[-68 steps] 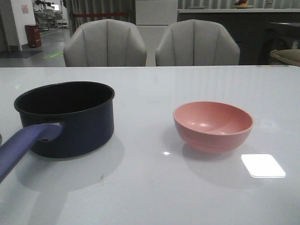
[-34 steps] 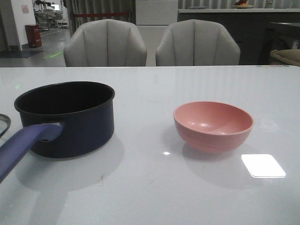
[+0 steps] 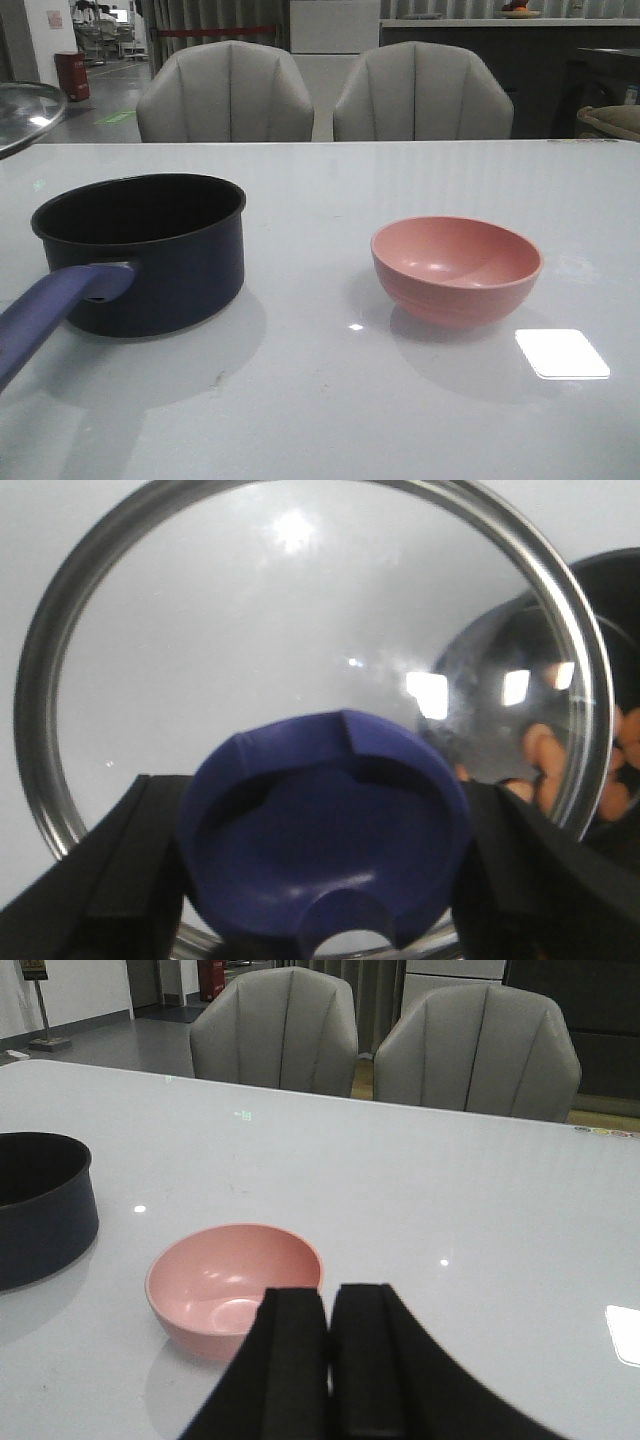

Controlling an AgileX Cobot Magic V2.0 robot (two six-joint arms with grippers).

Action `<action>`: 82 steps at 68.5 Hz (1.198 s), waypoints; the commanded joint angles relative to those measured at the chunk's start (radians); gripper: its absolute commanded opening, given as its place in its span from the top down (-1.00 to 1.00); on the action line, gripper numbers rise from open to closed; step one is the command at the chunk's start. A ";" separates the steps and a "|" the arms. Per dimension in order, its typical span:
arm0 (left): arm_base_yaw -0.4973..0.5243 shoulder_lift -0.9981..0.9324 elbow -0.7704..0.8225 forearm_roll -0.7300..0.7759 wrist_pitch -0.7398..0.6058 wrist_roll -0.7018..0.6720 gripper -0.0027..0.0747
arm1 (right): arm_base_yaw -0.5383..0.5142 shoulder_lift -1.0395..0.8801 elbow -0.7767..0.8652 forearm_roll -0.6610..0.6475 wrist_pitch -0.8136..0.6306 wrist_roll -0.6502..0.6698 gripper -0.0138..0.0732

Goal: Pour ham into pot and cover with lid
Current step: 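Bring the glass lid over the saucepan and lower it with left gripper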

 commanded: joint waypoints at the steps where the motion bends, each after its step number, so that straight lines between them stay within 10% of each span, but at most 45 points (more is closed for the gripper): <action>1: -0.095 -0.045 -0.041 -0.023 -0.039 0.002 0.07 | 0.000 0.009 -0.029 -0.005 -0.083 -0.009 0.31; 20: -0.284 0.038 -0.068 -0.022 -0.047 0.002 0.07 | 0.000 0.009 -0.029 -0.005 -0.083 -0.009 0.31; 68: -0.300 0.171 -0.153 -0.005 0.074 0.002 0.05 | 0.000 0.009 -0.029 -0.005 -0.083 -0.009 0.31; 82: -0.300 0.175 -0.153 -0.005 0.044 0.002 -0.45 | 0.000 0.009 -0.029 -0.005 -0.083 -0.009 0.31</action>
